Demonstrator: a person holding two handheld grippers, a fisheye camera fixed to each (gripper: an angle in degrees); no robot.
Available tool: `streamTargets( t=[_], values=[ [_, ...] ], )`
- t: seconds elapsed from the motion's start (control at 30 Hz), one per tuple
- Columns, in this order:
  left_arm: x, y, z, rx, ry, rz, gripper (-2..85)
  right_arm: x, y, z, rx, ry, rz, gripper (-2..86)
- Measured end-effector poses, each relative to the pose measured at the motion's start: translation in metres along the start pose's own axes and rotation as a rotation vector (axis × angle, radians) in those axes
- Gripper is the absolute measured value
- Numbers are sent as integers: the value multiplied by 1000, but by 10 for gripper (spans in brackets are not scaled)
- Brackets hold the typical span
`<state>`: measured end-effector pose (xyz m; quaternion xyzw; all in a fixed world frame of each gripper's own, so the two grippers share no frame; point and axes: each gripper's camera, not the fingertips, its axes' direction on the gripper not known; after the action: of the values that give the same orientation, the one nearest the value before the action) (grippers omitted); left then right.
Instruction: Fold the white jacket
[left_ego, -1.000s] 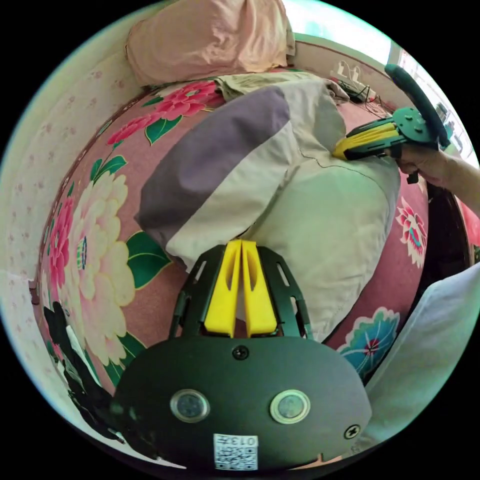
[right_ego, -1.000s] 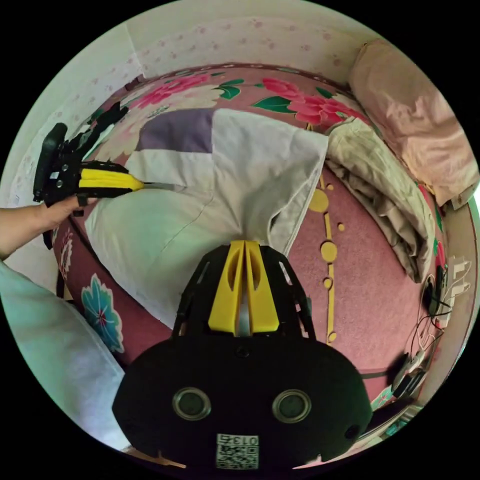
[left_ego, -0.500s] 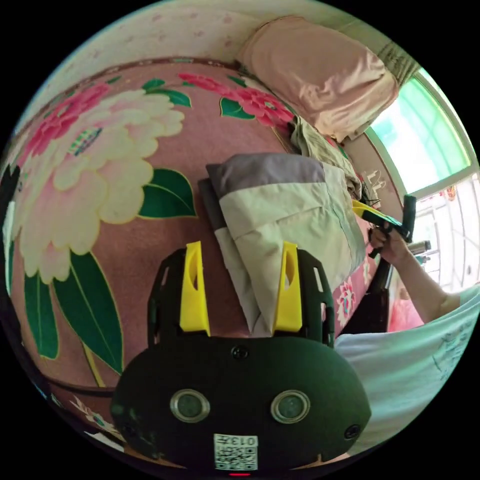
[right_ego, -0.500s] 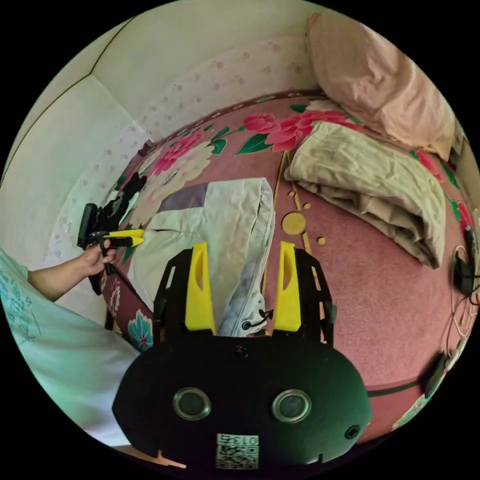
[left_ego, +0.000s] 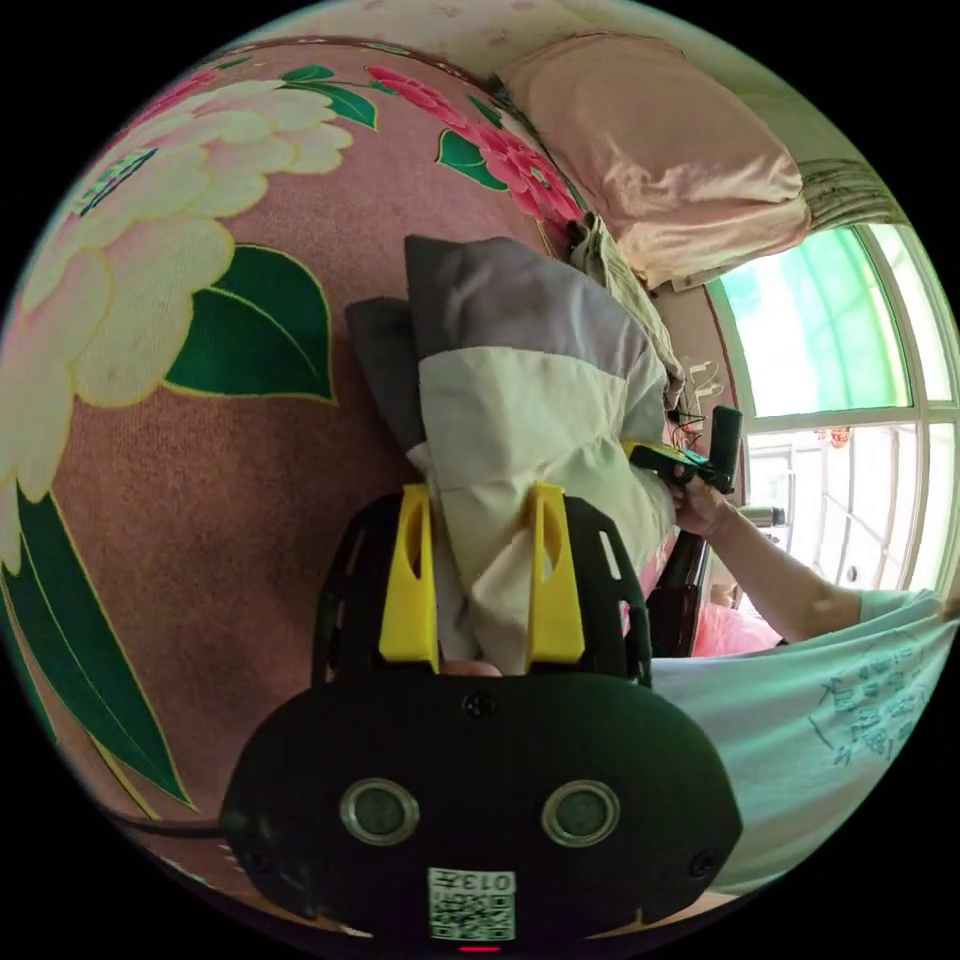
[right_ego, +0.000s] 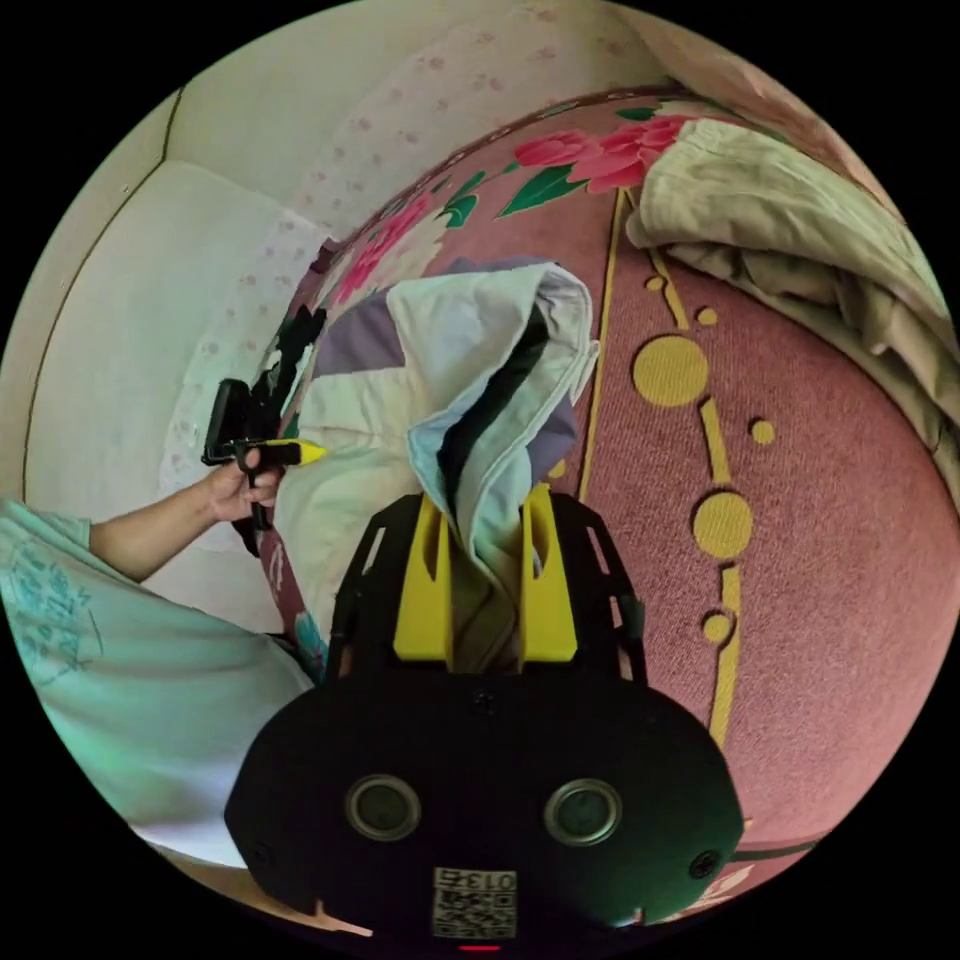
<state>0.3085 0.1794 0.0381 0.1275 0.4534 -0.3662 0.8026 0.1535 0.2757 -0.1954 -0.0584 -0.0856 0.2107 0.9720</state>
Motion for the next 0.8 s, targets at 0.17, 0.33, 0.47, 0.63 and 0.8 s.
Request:
streamTargets(
  t=[0.17,0.33,0.47,0.63,0.8],
  values=[
    [20,-2,-14,34,-35,88,63,-36,1,-6,-67,208,-103,65],
    [52,7,-58,175,114,199,55,-67,48,-72,195,219,-137,60],
    [117,-31,-69,215,163,395,52,-78,82,-154,394,285,-123,59],
    [196,-111,-60,235,302,595,57,-88,89,-270,537,460,-163,60],
    [270,-228,-15,164,296,662,80,-53,55,-366,563,563,-63,63]
  ],
)
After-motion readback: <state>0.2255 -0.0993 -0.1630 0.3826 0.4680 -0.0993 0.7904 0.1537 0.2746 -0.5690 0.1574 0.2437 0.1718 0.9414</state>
